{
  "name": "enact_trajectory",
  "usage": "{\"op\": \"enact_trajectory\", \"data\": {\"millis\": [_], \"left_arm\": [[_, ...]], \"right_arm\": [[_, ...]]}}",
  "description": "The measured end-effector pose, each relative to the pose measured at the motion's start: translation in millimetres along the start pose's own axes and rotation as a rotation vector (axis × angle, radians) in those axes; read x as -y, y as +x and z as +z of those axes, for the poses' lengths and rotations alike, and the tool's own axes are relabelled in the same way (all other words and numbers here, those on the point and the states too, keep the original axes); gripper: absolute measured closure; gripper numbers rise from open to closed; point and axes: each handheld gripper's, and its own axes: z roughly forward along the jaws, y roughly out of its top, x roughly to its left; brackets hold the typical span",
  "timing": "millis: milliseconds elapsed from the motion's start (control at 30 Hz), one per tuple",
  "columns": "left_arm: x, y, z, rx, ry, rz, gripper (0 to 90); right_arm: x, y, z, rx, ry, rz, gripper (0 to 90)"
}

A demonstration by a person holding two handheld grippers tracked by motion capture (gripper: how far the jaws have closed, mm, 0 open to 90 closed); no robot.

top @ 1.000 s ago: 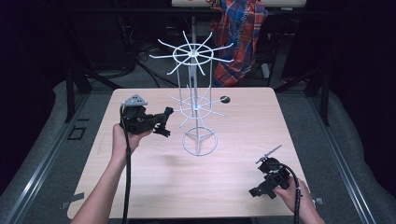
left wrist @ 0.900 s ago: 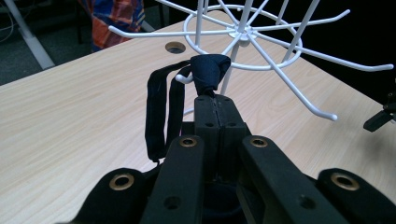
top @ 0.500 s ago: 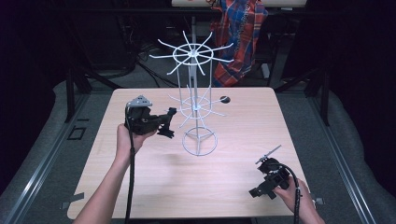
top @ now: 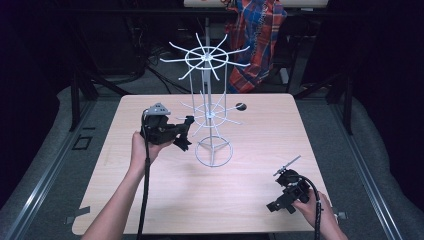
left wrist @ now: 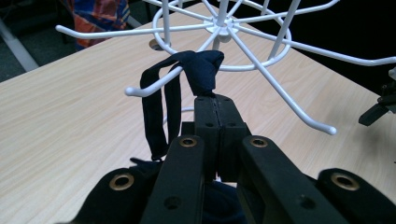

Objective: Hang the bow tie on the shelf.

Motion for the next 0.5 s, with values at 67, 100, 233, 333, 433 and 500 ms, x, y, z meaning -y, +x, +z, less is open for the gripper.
{"op": "enact_trajectory", "data": {"millis": [67, 100, 233, 333, 433, 500], "left_arm": [[-0.2, -0.7, 1.6, 0.001, 0.002, 0.004, 89.9], [0.2, -1.2, 2.9, 0.002, -0.001, 0.001, 89.9], [1.3, -1.5, 5.0, 0.001, -0.002, -0.002, 89.8], [1.3, -1.8, 5.2, 0.002, 0.006, 0.006, 89.7], [2.3, -1.5, 5.9, 0.000, 0.006, 0.007, 89.1], [2.7, -1.7, 6.6, -0.002, 0.012, 0.007, 88.8]], "right_arm": [[0.0, 0.0, 0.0, 0.001, 0.002, -0.001, 9.0], [0.2, -0.1, 1.0, -0.007, -0.010, 0.001, 8.9], [0.3, 0.0, 0.6, -0.006, -0.004, 0.004, 8.9], [0.6, 0.1, 1.3, -0.015, -0.006, 0.011, 8.8], [0.7, 0.3, 0.9, -0.015, -0.010, 0.011, 8.8], [0.8, 0.3, 0.8, -0.015, -0.009, 0.011, 8.8]]}}
